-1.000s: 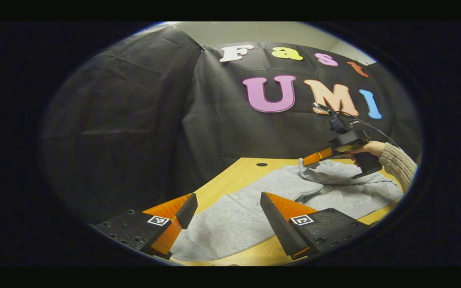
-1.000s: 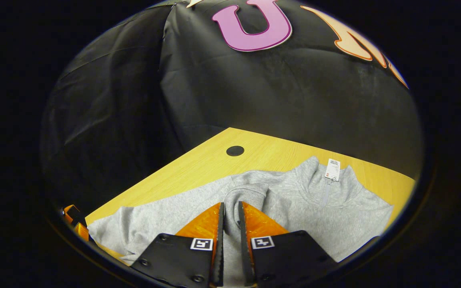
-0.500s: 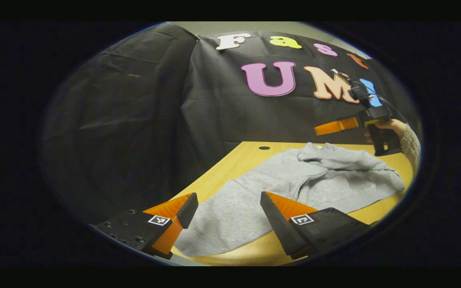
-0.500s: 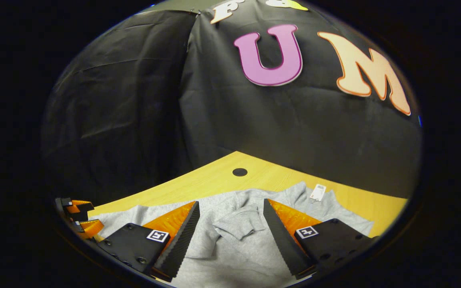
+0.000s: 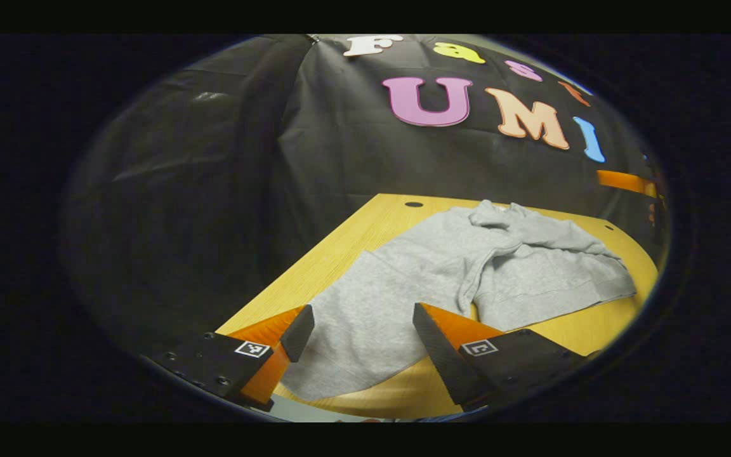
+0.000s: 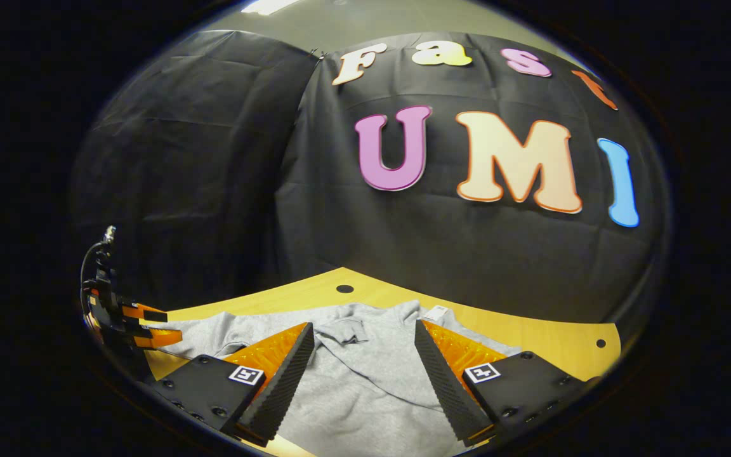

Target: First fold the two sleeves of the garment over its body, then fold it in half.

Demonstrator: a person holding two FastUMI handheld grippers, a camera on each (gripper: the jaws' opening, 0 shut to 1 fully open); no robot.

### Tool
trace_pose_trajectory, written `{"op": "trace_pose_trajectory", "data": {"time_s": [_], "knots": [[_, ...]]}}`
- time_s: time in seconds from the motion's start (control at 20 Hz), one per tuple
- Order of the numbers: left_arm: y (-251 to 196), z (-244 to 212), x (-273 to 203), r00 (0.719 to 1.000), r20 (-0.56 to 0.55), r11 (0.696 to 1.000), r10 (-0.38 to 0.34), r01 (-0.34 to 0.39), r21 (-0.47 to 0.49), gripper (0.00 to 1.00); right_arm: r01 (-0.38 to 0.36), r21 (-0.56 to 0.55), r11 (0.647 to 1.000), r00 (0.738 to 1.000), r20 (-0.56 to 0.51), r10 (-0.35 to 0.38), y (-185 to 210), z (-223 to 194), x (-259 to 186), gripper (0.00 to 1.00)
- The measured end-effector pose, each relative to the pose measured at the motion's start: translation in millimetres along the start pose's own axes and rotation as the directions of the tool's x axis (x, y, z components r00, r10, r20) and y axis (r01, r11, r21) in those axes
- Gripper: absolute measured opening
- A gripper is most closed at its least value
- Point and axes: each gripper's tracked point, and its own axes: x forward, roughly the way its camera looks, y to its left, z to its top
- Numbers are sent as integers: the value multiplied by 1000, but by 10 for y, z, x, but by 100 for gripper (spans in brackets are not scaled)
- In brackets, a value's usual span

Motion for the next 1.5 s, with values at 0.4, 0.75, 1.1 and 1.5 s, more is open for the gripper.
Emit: {"op": "trace_pose_trajectory", "data": {"time_s": [0.4, 0.75, 1.1, 1.5], "knots": [[203, -313, -77, 992, -115, 998, 54, -50, 34, 93, 225, 100, 969, 974, 6, -227, -920, -396, -900, 100], [204, -358, -73, 990, -130, 999, 46, -42, 29, 94, 341, 124, 932, 940, -9, -342, -1354, -616, -1339, 98], [80, -374, -82, 992, -125, 1000, 21, -20, 13, 79, 357, 142, 923, 933, -16, -359, -1353, -778, -1523, 98], [-5, -355, -118, 995, -97, 1000, 6, -7, -12, 12, 391, 165, 906, 920, -79, -383, -1378, -1117, -1695, 98]]}}
